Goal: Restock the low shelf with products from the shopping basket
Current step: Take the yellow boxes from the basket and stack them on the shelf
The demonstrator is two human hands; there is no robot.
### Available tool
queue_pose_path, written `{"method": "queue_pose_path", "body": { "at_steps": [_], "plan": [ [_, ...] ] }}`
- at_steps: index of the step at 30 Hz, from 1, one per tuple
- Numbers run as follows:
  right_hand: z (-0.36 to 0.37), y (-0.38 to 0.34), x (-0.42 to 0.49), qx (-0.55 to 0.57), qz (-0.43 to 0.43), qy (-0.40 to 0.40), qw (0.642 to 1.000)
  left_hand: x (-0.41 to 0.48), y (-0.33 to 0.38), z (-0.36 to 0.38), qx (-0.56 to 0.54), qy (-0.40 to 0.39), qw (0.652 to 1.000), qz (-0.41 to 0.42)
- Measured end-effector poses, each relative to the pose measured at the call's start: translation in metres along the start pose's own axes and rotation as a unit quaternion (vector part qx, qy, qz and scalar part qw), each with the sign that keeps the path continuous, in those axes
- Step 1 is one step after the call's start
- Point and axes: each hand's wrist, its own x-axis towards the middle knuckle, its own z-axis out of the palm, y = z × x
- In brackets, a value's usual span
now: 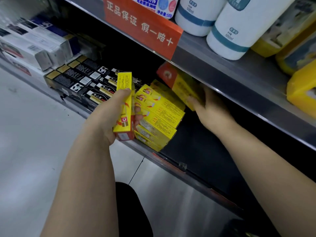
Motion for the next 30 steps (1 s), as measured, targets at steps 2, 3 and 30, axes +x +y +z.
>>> {"method": "queue_pose_path", "body": {
  "at_steps": [2,3,30],
  "plan": [
    [0.009,-0.002,0.012,-0.047,0.032,0.008,0.998,0.0,-0.001,0.002,0.004,0.002,1.0,-0.001],
    [0.014,-0.004,0.018,-0.046,0.04,-0.001,0.998,0.001,-0.001,0.003,0.007,0.006,1.0,-0.002],
    [-0.002,-0.055,-0.024,0.004,-0.25,-0.058,0.967,-0.016,-0.001,0.013,0.228,-0.084,0.965,0.1]
  ]
}}
